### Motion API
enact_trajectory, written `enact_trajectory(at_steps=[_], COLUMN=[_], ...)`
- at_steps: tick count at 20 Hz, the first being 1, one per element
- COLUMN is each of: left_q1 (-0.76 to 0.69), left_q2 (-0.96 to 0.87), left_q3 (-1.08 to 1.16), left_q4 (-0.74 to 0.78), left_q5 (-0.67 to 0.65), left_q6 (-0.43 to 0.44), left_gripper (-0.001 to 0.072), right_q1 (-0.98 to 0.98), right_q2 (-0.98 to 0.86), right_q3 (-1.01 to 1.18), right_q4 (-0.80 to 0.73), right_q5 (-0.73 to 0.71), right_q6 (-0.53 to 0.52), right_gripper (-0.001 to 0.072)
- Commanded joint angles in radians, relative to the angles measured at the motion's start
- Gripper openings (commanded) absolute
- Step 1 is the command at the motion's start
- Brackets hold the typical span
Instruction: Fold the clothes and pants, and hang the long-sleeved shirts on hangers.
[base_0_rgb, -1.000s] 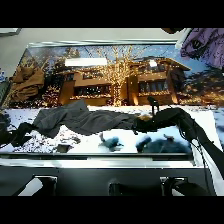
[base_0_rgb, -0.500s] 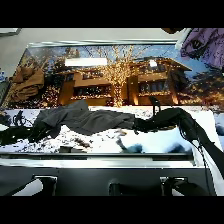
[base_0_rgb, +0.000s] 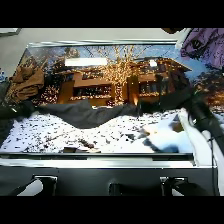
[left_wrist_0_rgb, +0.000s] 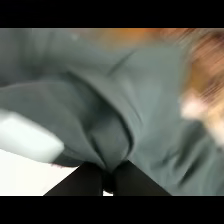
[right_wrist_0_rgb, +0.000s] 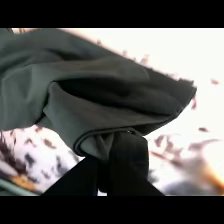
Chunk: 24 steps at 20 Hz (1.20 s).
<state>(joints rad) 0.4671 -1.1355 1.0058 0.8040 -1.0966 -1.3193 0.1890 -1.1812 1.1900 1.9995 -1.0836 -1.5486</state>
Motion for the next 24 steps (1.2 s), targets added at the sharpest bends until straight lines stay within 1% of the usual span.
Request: enact_trajectory(at_steps=[1, 3, 6, 8, 10, 12, 13, 16, 19, 20, 21, 23, 24], left_q1=[-0.001, -0.001, 0.000, 0.000, 0.000, 0.000, 0.000, -0.001, -0.006, -0.027, -0.053, -0.122, -0.156], left_q2=[0.066, 0.112, 0.221, 0.311, 0.397, 0.450, 0.460, 0.433, 0.369, 0.340, 0.308, 0.220, 0.163], left_q3=[0.350, 0.517, 0.635, 0.639, 0.639, 0.639, 0.639, 0.592, 0.431, 0.352, 0.273, 0.101, 0.018], left_q4=[-0.015, -0.015, -0.001, 0.043, 0.135, 0.218, 0.229, 0.216, 0.154, 0.154, 0.154, 0.156, 0.157], left_q5=[-0.042, -0.065, -0.065, -0.067, -0.067, -0.069, -0.078, -0.166, -0.225, -0.212, -0.187, -0.074, 0.008], left_q6=[-0.043, -0.044, -0.107, -0.180, -0.262, -0.335, -0.342, -0.333, -0.277, -0.272, -0.245, -0.198, -0.195], left_gripper=[0.0014, 0.0014, 0.0014, 0.0015, 0.0015, 0.0015, 0.0014, 0.0015, 0.0015, 0.0015, 0.0015, 0.0015, 0.0015], right_q1=[-0.001, -0.001, -0.001, -0.001, -0.001, -0.001, -0.001, -0.001, -0.001, -0.001, -0.001, 0.000, -0.001], right_q2=[0.012, 0.050, 0.161, 0.260, 0.341, 0.373, 0.369, 0.283, 0.144, 0.088, 0.032, -0.102, -0.167], right_q3=[0.341, 0.520, 0.687, 0.716, 0.716, 0.716, 0.713, 0.692, 0.602, 0.563, 0.527, 0.464, 0.445], right_q4=[-0.224, -0.316, -0.444, -0.499, -0.524, -0.528, -0.528, -0.521, -0.458, -0.416, -0.381, -0.322, -0.301], right_q5=[-0.118, -0.195, -0.287, -0.308, -0.308, -0.308, -0.307, -0.322, -0.313, -0.294, -0.271, -0.216, -0.189], right_q6=[0.039, 0.039, 0.039, 0.039, 0.045, 0.062, 0.069, 0.069, 0.064, 0.064, 0.064, 0.064, 0.065], right_gripper=[0.0031, 0.0032, 0.0032, 0.0032, 0.0032, 0.0033, 0.0033, 0.0033, 0.0033, 0.0034, 0.0034, 0.0034, 0.0034])
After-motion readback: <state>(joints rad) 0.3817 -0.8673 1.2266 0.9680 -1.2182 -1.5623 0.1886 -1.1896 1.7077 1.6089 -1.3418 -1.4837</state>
